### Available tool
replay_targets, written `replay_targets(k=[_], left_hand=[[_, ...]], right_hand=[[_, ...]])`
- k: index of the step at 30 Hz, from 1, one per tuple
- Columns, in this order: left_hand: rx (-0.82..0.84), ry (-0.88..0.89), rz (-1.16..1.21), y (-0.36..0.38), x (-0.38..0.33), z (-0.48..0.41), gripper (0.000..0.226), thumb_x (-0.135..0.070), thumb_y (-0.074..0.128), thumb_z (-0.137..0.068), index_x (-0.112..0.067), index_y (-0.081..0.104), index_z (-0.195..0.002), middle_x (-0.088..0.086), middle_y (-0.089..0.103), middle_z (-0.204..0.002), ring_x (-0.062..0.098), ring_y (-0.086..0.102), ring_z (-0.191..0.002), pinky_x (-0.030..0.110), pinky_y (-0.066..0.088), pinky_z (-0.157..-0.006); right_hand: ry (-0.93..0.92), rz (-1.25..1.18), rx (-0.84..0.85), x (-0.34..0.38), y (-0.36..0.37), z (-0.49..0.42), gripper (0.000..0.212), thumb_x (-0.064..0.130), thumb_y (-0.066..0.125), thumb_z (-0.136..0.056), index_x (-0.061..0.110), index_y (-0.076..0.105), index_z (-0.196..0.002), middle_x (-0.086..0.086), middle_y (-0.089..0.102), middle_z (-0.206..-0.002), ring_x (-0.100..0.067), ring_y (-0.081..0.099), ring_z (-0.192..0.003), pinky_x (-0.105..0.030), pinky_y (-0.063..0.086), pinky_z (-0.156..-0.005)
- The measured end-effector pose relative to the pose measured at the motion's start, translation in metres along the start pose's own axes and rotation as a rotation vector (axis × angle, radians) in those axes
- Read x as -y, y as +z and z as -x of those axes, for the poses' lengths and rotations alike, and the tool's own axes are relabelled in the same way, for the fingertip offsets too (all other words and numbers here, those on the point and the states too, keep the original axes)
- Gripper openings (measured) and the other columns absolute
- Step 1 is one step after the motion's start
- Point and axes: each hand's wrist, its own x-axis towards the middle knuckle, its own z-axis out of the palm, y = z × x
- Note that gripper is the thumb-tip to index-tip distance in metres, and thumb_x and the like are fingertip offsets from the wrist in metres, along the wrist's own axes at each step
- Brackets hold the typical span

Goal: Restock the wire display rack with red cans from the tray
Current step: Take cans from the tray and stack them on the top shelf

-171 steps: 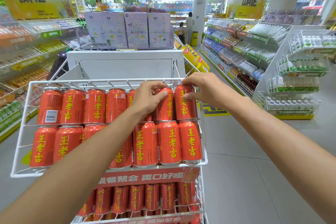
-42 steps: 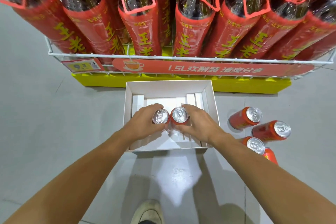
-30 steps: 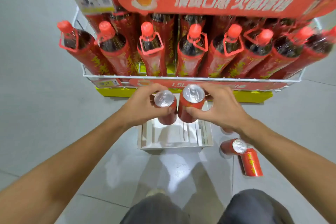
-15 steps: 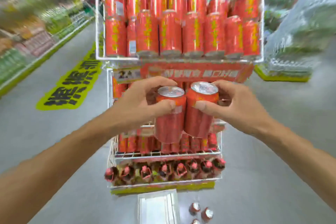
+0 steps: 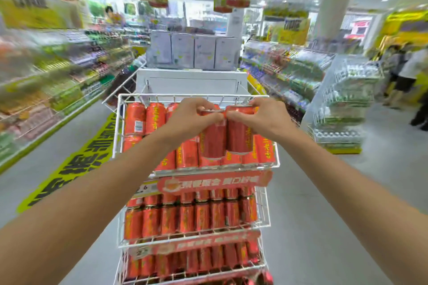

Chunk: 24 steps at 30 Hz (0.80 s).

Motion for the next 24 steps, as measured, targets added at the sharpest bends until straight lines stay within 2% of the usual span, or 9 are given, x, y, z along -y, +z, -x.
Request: replay_targets(k=[2,5,7,10,17,21,24], left_hand=[[-0.029,-0.032,0.01,0.01,0.006,-0.025,0.019,-0.023,0.084,-0.08,-0.007,0.077,-0.086,0.013,0.065,-0.071,0.017,0.052,-0.064,0.031,0.04,-0.057],[-0.077,-0.077,0.027,0.019,0.015,-0.063,0.02,-0.024,0.084,-0.082,-0.007,0.077,-0.091,0.027,0.068,-0.077,0.021,0.056,-0.066,0.033,0.047,-0.058],[-0.098,-0.094,0.01,0.024,0.018,-0.087,0.022,-0.029,0.084,-0.082,-0.01,0.078,-0.092,0.021,0.069,-0.076,0.02,0.058,-0.066,0.035,0.049,-0.059],[-0.153,-0.123,-0.035,0.032,0.027,-0.118,0.028,-0.036,0.085,-0.078,-0.012,0.078,-0.091,0.008,0.068,-0.075,0.018,0.057,-0.061,0.029,0.048,-0.057],[-0.244,-0.24,-0.159,0.048,0.049,-0.147,0.05,-0.052,0.089,-0.067,-0.015,0.078,-0.099,0.004,0.068,-0.078,0.016,0.063,-0.057,0.023,0.048,-0.046],[-0.278,-0.301,-0.198,0.051,0.049,-0.15,0.055,-0.058,0.09,-0.06,-0.018,0.077,-0.096,0.005,0.075,-0.086,0.024,0.075,-0.071,0.039,0.065,-0.061],[-0.294,-0.326,-0.185,0.054,0.051,-0.151,0.052,-0.057,0.091,-0.06,-0.017,0.077,-0.09,0.005,0.077,-0.084,0.024,0.077,-0.074,0.048,0.066,-0.063]], right_hand=[[0.023,0.051,-0.01,-0.015,0.008,-0.025,0.083,0.094,0.062,-0.055,0.016,0.077,-0.079,-0.004,0.073,-0.07,-0.023,0.072,-0.077,-0.042,0.06,-0.078],[0.027,0.05,0.019,-0.033,0.014,-0.059,0.1,0.101,0.055,-0.047,0.011,0.077,-0.084,-0.008,0.073,-0.069,-0.025,0.071,-0.075,-0.043,0.06,-0.075],[0.029,0.04,0.018,-0.044,0.016,-0.079,0.09,0.097,0.062,-0.052,0.011,0.073,-0.077,-0.007,0.07,-0.065,-0.025,0.069,-0.073,-0.041,0.057,-0.067],[-0.008,0.067,0.026,-0.055,0.02,-0.106,0.077,0.091,0.067,-0.06,0.014,0.058,-0.061,-0.006,0.061,-0.06,-0.027,0.064,-0.072,-0.036,0.037,-0.051],[0.009,0.152,0.063,-0.068,0.033,-0.129,0.079,0.089,0.07,-0.059,0.019,0.036,-0.057,-0.003,0.04,-0.06,-0.03,0.05,-0.068,-0.033,0.021,-0.045],[0.018,0.182,0.056,-0.07,0.036,-0.135,0.077,0.087,0.071,-0.061,0.016,0.043,-0.059,-0.004,0.048,-0.064,-0.031,0.054,-0.072,-0.03,0.023,-0.046],[0.006,0.195,0.067,-0.071,0.038,-0.139,0.074,0.085,0.072,-0.063,0.017,0.042,-0.058,-0.005,0.048,-0.064,-0.031,0.053,-0.073,-0.031,0.023,-0.047]])
